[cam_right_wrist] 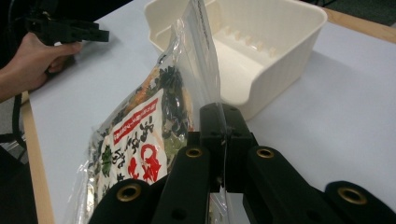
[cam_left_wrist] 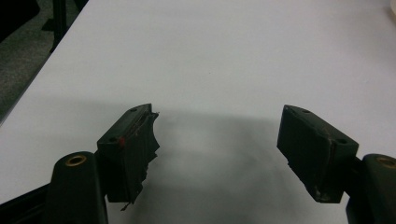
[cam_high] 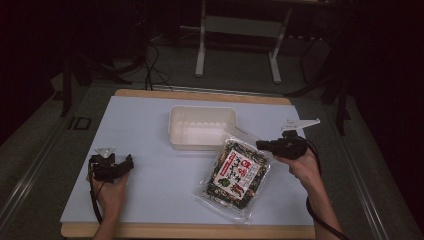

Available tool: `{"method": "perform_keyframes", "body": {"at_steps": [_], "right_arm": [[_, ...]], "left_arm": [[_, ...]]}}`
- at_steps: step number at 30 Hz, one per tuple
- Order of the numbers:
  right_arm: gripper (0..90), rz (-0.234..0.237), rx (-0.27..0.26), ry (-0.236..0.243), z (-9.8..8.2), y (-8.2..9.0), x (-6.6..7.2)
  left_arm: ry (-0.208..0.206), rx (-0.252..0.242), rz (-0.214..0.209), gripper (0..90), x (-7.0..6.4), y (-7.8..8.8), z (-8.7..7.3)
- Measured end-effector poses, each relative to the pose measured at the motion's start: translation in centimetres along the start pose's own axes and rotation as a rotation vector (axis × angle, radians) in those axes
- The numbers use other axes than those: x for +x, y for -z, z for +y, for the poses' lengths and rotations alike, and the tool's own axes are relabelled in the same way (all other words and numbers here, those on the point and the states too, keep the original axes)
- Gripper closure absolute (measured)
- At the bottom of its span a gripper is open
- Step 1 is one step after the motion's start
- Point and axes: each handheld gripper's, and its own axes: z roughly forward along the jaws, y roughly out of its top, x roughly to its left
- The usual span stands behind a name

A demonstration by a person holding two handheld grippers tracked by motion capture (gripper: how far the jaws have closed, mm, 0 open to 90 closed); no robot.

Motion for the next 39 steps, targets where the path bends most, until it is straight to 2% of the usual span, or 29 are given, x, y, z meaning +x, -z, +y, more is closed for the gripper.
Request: {"method": "perform_keyframes", "body": {"at_steps": [10,21,26,39], "right_arm": [[89.8,0.022,-0.022,0.017,1.5,0.1,0.4],[89.9,0.033,-0.019,0.033,2.7,0.3,0.8],[89.9,0.044,-0.046,0.031,3.4,0.7,0.8],[89.9,0.058,-0.061,0.055,4.5,1.1,1.4]], "left_arm": [[0.001,-0.002,0.003,27.1,0.0,0.0,0.0],[0.012,-0.003,0.001,26.5,0.1,0.0,0.0],[0.013,-0.001,0.000,26.5,0.2,0.0,0.0],[0.010,0.002,-0.001,26.4,0.1,0.0,0.0]]}}
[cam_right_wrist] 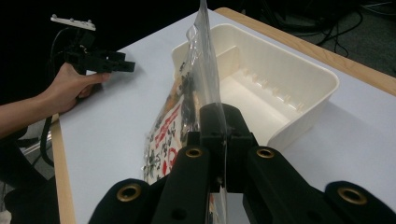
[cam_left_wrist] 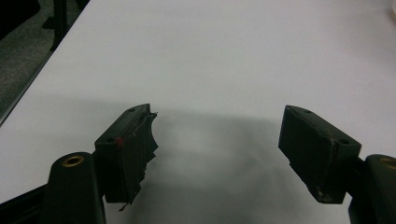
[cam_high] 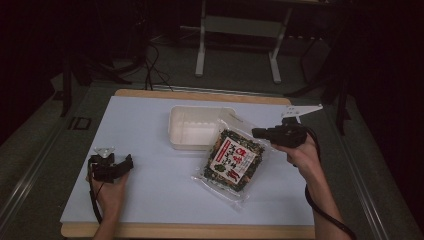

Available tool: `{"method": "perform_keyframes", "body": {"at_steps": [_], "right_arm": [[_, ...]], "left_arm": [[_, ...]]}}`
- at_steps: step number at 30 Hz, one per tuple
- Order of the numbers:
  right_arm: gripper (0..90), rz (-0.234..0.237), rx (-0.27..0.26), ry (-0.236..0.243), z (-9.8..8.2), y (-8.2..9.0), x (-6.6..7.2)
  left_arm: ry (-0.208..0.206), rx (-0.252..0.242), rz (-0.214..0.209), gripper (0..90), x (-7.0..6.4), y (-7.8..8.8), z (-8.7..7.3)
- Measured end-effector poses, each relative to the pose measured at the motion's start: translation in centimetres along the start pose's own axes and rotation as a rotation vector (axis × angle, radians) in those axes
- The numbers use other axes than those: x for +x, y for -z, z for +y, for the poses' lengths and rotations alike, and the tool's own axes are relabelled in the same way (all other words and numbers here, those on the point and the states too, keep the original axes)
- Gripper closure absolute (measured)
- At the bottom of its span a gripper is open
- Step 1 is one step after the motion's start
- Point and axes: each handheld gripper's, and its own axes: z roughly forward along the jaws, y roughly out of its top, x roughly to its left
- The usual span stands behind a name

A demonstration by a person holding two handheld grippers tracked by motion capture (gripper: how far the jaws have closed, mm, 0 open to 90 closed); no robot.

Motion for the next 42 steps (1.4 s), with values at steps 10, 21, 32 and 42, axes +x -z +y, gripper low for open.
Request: {"method": "perform_keyframes", "body": {"at_steps": [10,21,32,42], "right_arm": [[89.8,0.026,-0.020,0.001,0.8,-0.1,0.3],[89.8,0.030,-0.019,0.033,2.1,-0.1,1.2],[89.8,0.053,-0.024,0.036,2.8,-0.1,1.6],[89.8,0.071,-0.025,0.061,3.6,0.0,2.4]], "left_arm": [[-0.001,-0.001,0.005,25.9,0.0,0.0,0.0],[-0.001,-0.001,0.004,25.9,0.0,0.0,0.0],[-0.002,0.000,0.004,25.9,0.0,0.0,0.0],[-0.001,0.000,0.003,25.9,0.0,0.0,0.0]]}}
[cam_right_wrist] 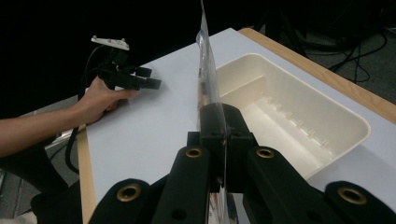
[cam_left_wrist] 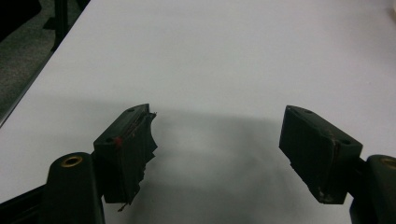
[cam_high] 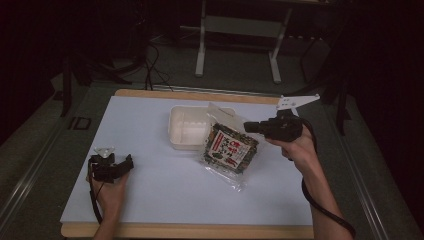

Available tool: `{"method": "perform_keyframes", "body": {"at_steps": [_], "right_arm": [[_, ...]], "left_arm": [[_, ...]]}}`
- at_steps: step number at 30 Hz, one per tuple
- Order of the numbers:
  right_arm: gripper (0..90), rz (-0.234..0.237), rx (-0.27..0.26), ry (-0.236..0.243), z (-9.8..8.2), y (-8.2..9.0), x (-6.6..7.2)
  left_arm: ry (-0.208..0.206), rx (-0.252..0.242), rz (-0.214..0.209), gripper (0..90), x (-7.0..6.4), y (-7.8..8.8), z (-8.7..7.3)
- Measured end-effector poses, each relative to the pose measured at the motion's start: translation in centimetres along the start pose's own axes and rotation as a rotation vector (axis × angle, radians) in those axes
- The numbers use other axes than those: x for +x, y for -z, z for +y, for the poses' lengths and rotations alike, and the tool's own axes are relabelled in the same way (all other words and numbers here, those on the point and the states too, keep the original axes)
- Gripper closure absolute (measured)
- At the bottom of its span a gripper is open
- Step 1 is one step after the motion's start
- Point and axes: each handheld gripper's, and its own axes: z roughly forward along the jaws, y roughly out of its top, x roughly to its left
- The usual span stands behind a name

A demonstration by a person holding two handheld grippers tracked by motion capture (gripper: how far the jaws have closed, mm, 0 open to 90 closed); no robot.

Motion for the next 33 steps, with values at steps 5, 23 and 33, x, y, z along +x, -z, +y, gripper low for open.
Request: {"method": "perform_keyframes", "body": {"at_steps": [5,23,33], "right_arm": [[89.8,0.007,-0.003,-0.001,0.3,0.0,0.0],[89.8,0.019,-0.022,0.007,1.0,0.1,0.1],[89.8,0.028,-0.013,0.019,1.8,-0.1,0.4]], "left_arm": [[-0.002,-0.001,0.000,25.8,0.0,0.0,0.0],[0.001,0.000,-0.001,25.4,0.0,0.0,0.0],[0.003,-0.003,0.001,25.4,0.0,0.0,0.0]]}}
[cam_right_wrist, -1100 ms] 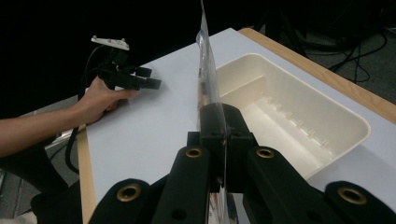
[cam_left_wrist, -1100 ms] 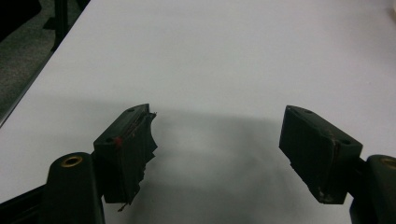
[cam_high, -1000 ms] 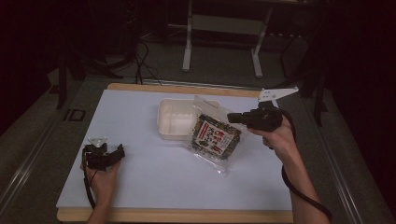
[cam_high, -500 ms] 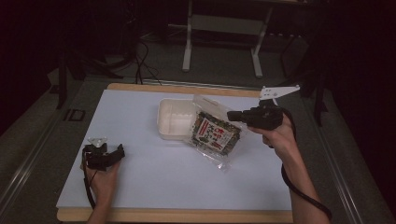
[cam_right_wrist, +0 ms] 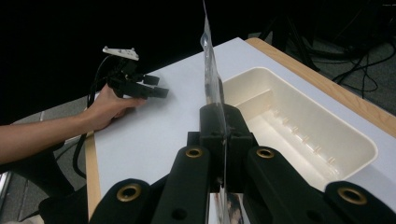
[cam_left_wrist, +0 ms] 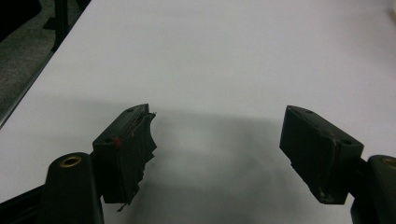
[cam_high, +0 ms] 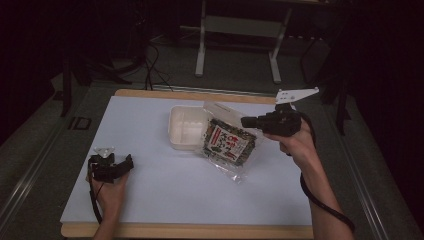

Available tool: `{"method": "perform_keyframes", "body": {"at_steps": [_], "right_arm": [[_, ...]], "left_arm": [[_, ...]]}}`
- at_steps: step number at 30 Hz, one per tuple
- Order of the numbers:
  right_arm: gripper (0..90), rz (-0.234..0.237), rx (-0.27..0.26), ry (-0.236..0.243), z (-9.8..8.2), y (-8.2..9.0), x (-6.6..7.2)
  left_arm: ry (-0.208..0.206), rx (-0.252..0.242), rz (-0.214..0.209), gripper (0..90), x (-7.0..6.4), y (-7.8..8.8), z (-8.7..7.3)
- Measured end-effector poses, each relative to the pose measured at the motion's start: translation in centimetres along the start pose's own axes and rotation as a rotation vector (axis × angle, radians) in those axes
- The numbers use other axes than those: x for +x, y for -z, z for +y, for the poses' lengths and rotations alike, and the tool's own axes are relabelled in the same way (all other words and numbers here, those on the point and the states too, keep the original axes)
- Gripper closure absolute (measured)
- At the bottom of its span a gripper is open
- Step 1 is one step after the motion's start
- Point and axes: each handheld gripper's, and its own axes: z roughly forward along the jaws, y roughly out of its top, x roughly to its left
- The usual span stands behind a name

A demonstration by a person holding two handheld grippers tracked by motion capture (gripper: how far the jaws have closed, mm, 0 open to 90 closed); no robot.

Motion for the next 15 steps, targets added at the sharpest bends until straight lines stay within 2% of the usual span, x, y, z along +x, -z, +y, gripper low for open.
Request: {"method": "perform_keyframes", "body": {"at_steps": [15], "right_arm": [[89.8,0.002,-0.008,0.019,1.6,-0.1,0.3]], "left_arm": [[-0.001,-0.001,-0.002,25.3,0.0,0.0,0.0]]}}
